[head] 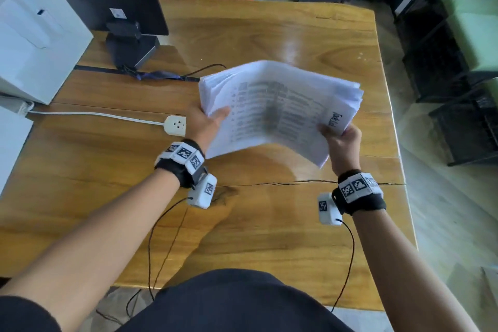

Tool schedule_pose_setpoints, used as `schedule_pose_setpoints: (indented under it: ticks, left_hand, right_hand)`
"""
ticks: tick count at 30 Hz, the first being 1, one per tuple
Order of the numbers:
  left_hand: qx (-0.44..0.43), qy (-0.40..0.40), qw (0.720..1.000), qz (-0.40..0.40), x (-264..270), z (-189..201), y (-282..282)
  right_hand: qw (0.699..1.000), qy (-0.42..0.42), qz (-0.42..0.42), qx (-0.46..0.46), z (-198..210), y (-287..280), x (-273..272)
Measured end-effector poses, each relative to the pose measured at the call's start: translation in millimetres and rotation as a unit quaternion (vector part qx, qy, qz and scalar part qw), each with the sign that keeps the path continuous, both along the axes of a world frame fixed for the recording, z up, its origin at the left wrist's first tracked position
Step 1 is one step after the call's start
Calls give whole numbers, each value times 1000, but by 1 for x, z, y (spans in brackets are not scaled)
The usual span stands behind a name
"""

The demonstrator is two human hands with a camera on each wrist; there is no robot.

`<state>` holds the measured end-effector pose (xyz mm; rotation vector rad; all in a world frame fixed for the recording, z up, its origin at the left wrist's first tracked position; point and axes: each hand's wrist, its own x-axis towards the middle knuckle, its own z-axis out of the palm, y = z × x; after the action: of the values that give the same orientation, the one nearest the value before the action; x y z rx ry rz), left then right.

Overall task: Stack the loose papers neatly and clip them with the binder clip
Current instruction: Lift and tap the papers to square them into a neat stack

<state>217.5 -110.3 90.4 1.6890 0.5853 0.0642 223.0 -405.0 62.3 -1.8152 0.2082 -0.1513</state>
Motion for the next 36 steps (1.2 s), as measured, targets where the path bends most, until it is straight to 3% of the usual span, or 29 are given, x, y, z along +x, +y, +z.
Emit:
schedule_pose_setpoints:
  ticks: [4, 6, 9, 13, 18, 21, 24, 28, 33, 36]
  left_hand:
    - [-37, -101, 992, 70, -7, 12, -18]
    - [-22, -92, 993, 69, -13, 5, -15]
    - [5, -21, 999, 33, -24, -25, -8]
    - [1, 1, 997, 73, -20, -40, -4]
    - [-20, -30, 993, 108, 0, -16, 0]
    - [-28, -78, 991, 107, -1, -13, 10]
    - [-33, -37, 995, 84, -14, -31, 15]
    - [-52, 26, 994, 96, -15, -47, 13]
    - [-68, 109, 983, 130, 11, -48, 27]
    - [-49, 145, 987, 47, 28, -49, 44]
  right_hand:
    - [991, -114, -66, -25, 19, 22, -9]
    - [993, -97, -69, -4, 9, 22, -19]
    - [1000, 9, 8, 22, -23, 21, -35]
    - [997, 54, 27, -49, -39, 29, -24]
    - [996, 10, 21, -91, -12, 37, 2]
    - [999, -25, 21, -37, 1, 31, -5]
    - [998, 35, 42, 6, -23, 24, -18]
    - [995, 85, 48, -30, -45, 29, -17]
    - [991, 60, 80, -91, -5, 32, 17]
    - [977, 27, 134, -161, 37, 29, 46]
